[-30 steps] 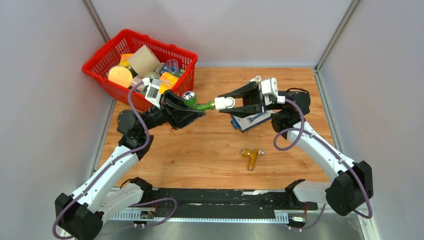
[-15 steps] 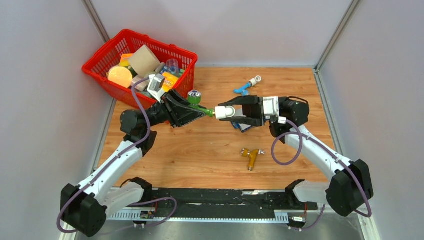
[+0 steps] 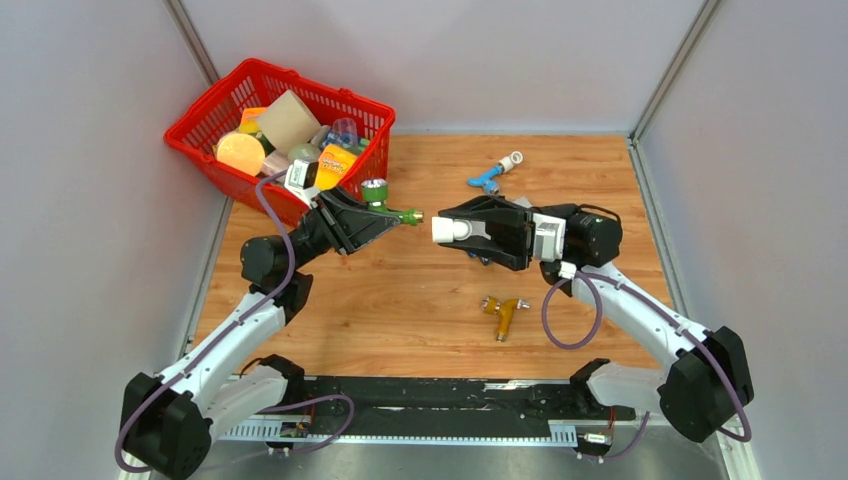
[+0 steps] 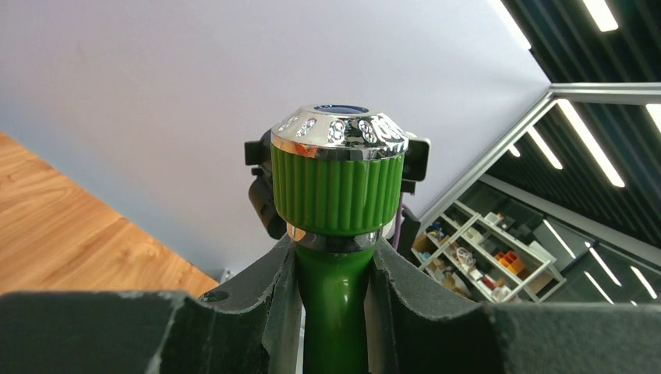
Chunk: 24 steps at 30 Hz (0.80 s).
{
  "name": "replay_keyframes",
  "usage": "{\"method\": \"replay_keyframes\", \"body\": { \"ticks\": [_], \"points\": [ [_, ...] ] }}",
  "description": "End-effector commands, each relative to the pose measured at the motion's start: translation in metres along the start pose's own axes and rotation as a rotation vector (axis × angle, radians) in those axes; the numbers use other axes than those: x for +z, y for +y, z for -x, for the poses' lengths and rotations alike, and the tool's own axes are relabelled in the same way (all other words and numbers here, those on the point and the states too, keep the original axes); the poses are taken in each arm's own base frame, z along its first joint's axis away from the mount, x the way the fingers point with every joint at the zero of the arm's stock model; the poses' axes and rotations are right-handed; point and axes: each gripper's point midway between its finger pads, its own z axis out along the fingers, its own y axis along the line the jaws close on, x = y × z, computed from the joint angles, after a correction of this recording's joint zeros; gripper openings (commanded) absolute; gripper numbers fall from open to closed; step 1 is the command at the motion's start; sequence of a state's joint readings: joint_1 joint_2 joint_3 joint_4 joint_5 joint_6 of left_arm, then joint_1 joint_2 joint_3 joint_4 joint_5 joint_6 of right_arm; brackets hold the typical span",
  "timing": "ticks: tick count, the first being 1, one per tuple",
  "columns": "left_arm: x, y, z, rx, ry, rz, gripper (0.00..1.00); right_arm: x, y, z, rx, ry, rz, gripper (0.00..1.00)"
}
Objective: Install the water faucets
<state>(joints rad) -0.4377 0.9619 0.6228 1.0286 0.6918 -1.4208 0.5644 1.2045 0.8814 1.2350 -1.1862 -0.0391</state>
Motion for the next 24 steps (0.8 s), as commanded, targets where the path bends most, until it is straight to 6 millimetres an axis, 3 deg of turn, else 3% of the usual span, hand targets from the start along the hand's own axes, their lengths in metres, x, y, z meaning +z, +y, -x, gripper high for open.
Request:
{"method": "replay_keyframes", "body": {
  "ticks": [1, 4, 24],
  "points": [
    [0.002, -0.024, 0.013, -0.028, -0.045, -0.047, 0.0, 0.008, -0.008, 0.004, -0.127, 0.012, 0.013, 0.0],
    [0.004, -0.026, 0.011, -0.065, -0.022, -0.049, 0.0, 0.01, -0.009, -0.005, -0.137, 0.046, 0.019, 0.0],
    [0.007, -0.033, 0.0, -0.119, 0.052, -0.051, 0.0, 0.013, -0.019, -0.004, -0.173, 0.052, 0.015, 0.0]
  ]
}}
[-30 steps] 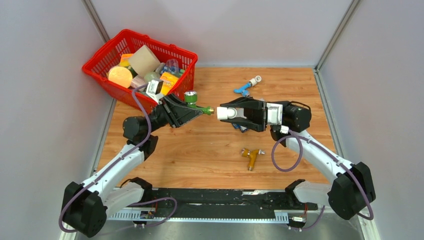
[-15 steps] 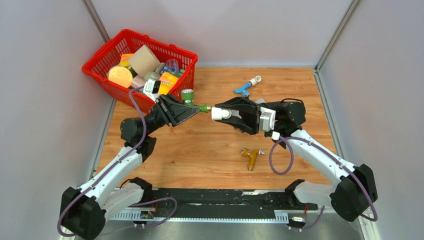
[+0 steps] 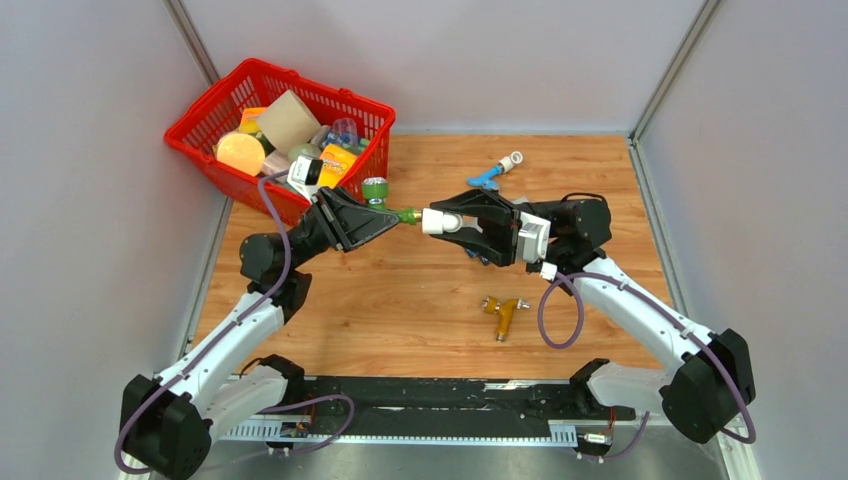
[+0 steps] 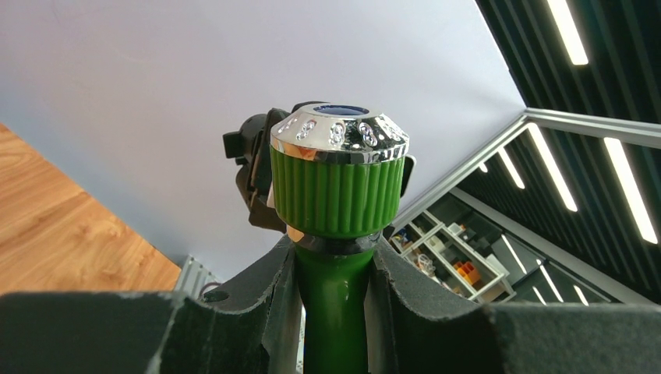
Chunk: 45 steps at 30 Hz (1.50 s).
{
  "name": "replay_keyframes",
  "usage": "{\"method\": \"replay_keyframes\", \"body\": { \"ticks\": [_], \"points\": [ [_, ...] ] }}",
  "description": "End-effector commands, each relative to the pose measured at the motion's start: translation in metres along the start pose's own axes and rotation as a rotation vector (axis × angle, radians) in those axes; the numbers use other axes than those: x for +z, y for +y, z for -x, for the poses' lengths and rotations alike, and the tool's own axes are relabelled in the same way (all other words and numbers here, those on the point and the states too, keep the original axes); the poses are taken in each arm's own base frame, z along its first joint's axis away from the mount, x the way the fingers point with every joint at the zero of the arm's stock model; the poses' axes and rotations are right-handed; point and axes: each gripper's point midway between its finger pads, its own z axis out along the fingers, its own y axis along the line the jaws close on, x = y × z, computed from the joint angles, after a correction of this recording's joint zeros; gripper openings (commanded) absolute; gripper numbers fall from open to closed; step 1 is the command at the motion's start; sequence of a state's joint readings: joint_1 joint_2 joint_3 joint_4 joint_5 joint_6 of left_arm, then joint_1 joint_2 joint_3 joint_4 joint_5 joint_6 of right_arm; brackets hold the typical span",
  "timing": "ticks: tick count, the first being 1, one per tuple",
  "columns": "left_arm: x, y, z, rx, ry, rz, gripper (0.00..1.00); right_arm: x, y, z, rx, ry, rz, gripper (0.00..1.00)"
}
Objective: Install the water faucets
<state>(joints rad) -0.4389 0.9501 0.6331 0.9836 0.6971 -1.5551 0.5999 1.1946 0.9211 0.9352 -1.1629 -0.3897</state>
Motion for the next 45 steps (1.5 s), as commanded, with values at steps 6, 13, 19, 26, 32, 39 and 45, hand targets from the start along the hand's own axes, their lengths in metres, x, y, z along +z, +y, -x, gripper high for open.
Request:
{"method": "replay_keyframes", "body": {
  "ticks": [6, 13, 19, 26, 32, 39, 45],
  "points": [
    [0.008, -0.028, -0.007, 0.033, 0.075, -0.065, 0.0, 0.008, -0.008, 0.019, -0.035, -0.03, 0.065, 0.0],
    [0.008, -0.032, -0.008, 0.044, 0.087, -0.066, 0.0, 0.006, -0.018, 0.011, -0.042, 0.01, 0.015, 0.0],
    [0.009, -0.034, -0.009, 0.054, 0.088, -0.067, 0.0, 0.005, -0.028, 0.005, -0.04, 0.036, -0.042, 0.0],
    [0.008, -0.033, -0.011, 0.06, 0.096, -0.062, 0.0, 0.004, -0.028, 0.001, -0.027, 0.042, -0.043, 0.0],
    [0.008, -0.032, -0.01, 0.066, 0.091, -0.044, 0.0, -0.001, -0.028, -0.001, -0.015, 0.058, -0.045, 0.0],
    [0.011, -0.029, -0.01, 0.091, 0.107, -0.027, 0.0, -0.003, -0.013, 0.004, 0.0, 0.049, 0.054, 0.0],
    [0.013, -0.032, -0.011, 0.098, 0.131, -0.03, 0.0, -0.002, -0.006, 0.005, 0.021, 0.034, 0.114, 0.0]
  ]
}}
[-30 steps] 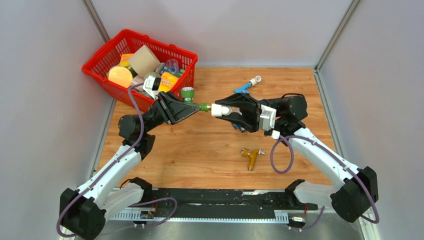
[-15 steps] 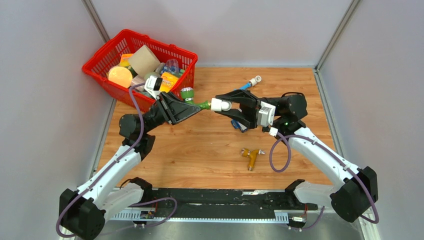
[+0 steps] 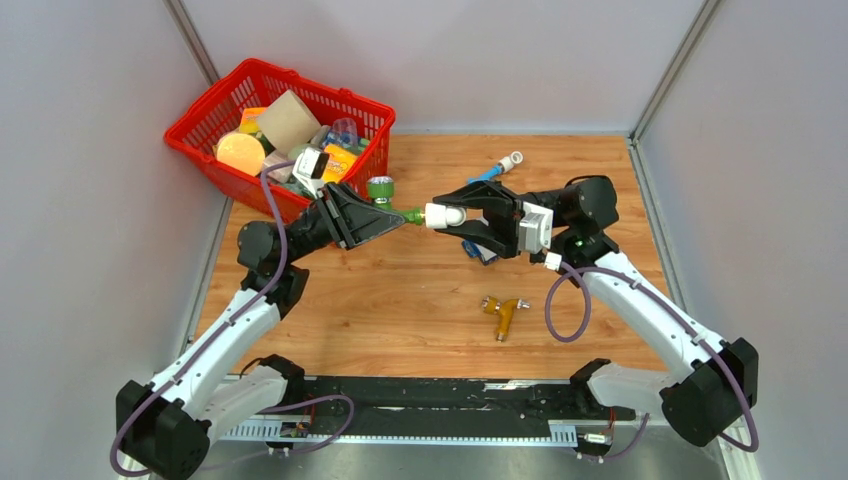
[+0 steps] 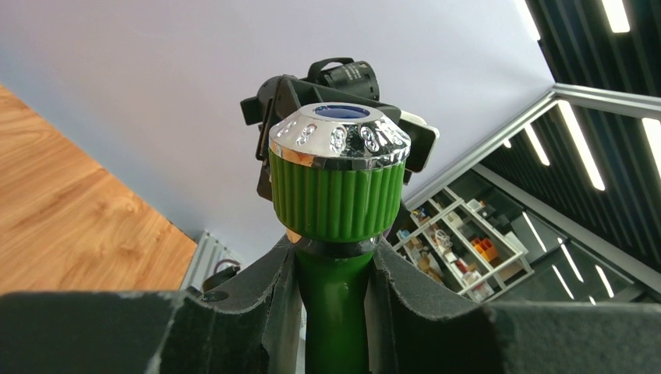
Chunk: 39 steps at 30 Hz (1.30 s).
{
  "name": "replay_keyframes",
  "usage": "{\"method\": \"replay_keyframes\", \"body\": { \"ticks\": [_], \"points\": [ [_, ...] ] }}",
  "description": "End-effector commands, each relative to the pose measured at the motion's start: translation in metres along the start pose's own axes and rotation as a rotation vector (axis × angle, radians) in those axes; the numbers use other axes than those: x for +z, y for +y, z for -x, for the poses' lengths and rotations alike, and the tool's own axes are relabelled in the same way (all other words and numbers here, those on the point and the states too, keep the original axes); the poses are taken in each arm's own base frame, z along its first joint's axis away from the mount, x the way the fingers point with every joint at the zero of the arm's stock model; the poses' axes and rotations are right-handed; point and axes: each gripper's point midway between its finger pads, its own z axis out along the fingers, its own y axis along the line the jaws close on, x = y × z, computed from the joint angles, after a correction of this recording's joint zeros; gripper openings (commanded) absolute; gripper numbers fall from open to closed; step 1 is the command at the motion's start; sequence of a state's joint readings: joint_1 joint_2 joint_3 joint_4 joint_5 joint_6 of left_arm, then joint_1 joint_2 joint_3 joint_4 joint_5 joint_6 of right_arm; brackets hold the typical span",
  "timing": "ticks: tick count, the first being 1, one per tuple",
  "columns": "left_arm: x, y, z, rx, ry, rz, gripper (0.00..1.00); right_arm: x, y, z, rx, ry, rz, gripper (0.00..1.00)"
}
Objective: Install the water faucets
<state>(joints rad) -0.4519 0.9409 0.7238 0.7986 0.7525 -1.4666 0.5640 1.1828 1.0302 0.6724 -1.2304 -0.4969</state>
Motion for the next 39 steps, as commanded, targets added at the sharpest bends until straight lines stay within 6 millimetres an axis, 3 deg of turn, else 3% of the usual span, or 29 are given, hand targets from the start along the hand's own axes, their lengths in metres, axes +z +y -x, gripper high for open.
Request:
{"method": "replay_keyframes", "body": {
  "ticks": [1, 7, 19, 39],
  "points": [
    [0.003, -0.029, -0.005, 0.076, 0.052, -0.078, 0.0, 0.002, 0.002, 0.005, 0.003, -0.012, 0.042, 0.0],
    [0.002, -0.026, -0.002, 0.069, 0.018, -0.072, 0.0, 0.001, -0.003, 0.009, -0.003, -0.028, -0.021, 0.0],
    [0.004, -0.019, -0.003, 0.08, 0.028, -0.069, 0.0, 0.004, 0.004, 0.01, 0.059, -0.047, 0.011, 0.0],
    [0.005, -0.027, 0.0, 0.122, -0.008, -0.092, 0.0, 0.006, -0.002, 0.004, 0.159, -0.038, -0.084, 0.0]
  ]
}}
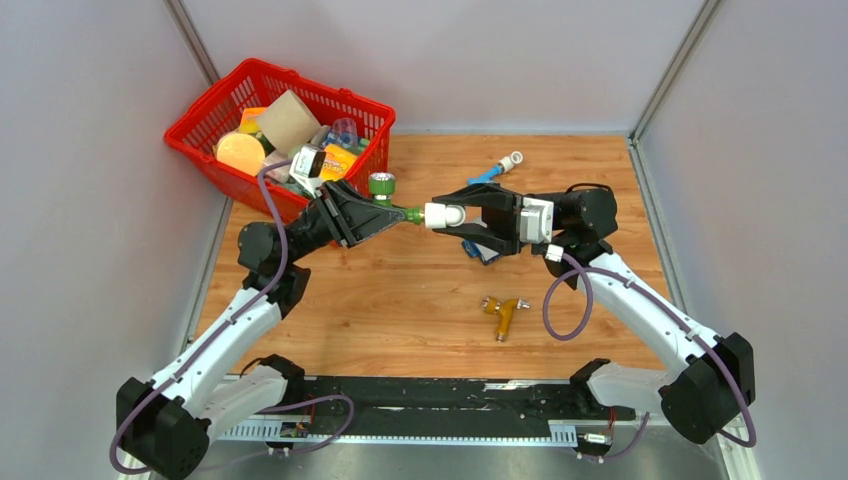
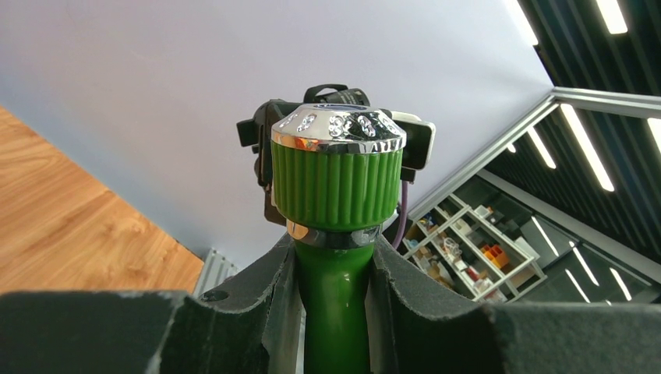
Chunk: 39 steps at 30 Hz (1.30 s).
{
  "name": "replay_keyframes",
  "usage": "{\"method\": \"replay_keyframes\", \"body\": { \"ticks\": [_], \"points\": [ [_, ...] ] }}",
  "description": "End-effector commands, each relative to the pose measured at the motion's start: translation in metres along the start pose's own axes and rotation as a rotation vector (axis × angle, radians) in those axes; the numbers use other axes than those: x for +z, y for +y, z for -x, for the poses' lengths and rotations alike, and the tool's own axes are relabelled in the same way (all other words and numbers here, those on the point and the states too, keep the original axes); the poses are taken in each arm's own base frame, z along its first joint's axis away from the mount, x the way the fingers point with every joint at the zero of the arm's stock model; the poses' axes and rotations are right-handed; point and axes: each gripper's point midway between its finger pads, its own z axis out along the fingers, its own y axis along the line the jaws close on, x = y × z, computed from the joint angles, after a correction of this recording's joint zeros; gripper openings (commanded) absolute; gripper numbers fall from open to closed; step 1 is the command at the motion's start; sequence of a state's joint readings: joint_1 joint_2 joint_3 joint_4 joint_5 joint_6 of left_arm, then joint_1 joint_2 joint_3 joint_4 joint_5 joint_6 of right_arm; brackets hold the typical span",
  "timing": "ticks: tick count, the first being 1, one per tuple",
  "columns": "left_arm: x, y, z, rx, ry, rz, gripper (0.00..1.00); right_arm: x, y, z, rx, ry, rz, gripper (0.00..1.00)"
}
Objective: Install the water faucets
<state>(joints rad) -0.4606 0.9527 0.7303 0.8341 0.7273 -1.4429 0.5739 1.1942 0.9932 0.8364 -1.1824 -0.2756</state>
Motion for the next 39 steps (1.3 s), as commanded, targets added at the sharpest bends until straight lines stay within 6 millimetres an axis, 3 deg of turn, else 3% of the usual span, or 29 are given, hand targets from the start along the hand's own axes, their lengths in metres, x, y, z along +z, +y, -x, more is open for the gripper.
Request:
{"method": "replay_keyframes", "body": {
  "ticks": [1, 28, 39],
  "points": [
    [0.002, -0.023, -0.004, 0.086, 0.013, -0.072, 0.0, 0.004, -0.002, 0.001, 0.048, -0.009, -0.033, 0.0],
    [0.003, -0.032, -0.006, 0.177, 0.004, -0.116, 0.0, 0.008, -0.009, 0.007, 0.357, -0.04, -0.105, 0.0],
    [0.003, -0.03, -0.008, 0.201, 0.002, -0.117, 0.0, 0.007, -0.016, 0.0, 0.501, -0.034, -0.185, 0.0]
  ]
}}
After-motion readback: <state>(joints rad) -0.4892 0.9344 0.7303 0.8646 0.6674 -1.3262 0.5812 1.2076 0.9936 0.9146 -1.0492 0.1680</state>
